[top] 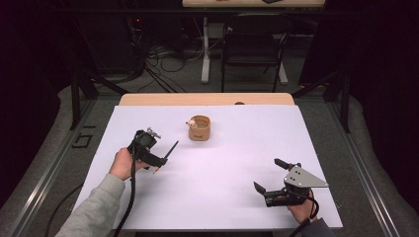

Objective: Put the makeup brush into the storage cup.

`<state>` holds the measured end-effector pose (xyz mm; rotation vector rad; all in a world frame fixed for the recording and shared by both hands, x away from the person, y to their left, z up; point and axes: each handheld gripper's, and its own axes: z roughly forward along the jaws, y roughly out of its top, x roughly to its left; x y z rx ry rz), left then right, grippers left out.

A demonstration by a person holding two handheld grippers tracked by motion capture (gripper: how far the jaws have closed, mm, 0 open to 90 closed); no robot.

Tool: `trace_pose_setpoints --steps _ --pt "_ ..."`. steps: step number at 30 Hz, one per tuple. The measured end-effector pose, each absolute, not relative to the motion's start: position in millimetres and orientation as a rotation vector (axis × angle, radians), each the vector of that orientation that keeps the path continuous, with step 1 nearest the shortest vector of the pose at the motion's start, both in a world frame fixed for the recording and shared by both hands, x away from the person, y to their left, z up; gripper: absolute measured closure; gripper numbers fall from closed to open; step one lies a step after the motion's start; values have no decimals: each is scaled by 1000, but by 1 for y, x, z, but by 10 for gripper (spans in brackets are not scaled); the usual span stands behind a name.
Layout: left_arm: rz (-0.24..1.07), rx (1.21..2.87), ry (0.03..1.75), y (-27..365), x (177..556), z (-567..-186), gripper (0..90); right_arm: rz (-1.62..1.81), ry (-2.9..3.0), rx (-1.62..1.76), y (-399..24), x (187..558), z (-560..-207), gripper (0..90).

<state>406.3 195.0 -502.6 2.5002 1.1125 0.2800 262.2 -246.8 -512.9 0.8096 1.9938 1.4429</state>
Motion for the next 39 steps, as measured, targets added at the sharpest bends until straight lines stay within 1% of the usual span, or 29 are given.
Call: trace_pose_setpoints --steps 2,5,8,9,12,15,18,27,28,30,32,34,39 --pt "280 2515 1123 193 408 -503 207 1440 1995 809 -247 262 -513 0" --pt "272 2535 1130 191 410 -503 222 1429 1996 810 -247 262 -513 0" --pt "262 2552 1123 189 411 -503 286 1423 1995 812 -247 262 -513 0" --pt "255 2560 1124 188 411 -504 323 1425 1994 813 -247 262 -513 0" --pt "236 2582 1141 187 413 -507 380 1423 1998 811 -247 262 -513 0" --pt "221 2591 1160 186 414 -509 406 1421 1999 810 -246 262 -513 0" --pt "204 2623 1157 181 415 -511 477 1416 1998 810 -246 262 -513 0" --pt "165 2650 1183 177 419 -517 629 1407 2004 799 -244 262 -514 0" --pt "160 2649 1184 176 419 -517 629 1409 2004 800 -244 262 -514 0" --pt "151 2649 1184 176 420 -518 668 1411 2004 795 -244 262 -514 0" --pt "144 2654 1192 176 421 -520 677 1406 2009 795 -244 262 -514 0" --pt "154 2656 1213 176 422 -521 709 1390 2015 800 -244 262 -514 0" --pt "149 2665 1230 177 423 -522 749 1389 2021 798 -243 262 -514 0"
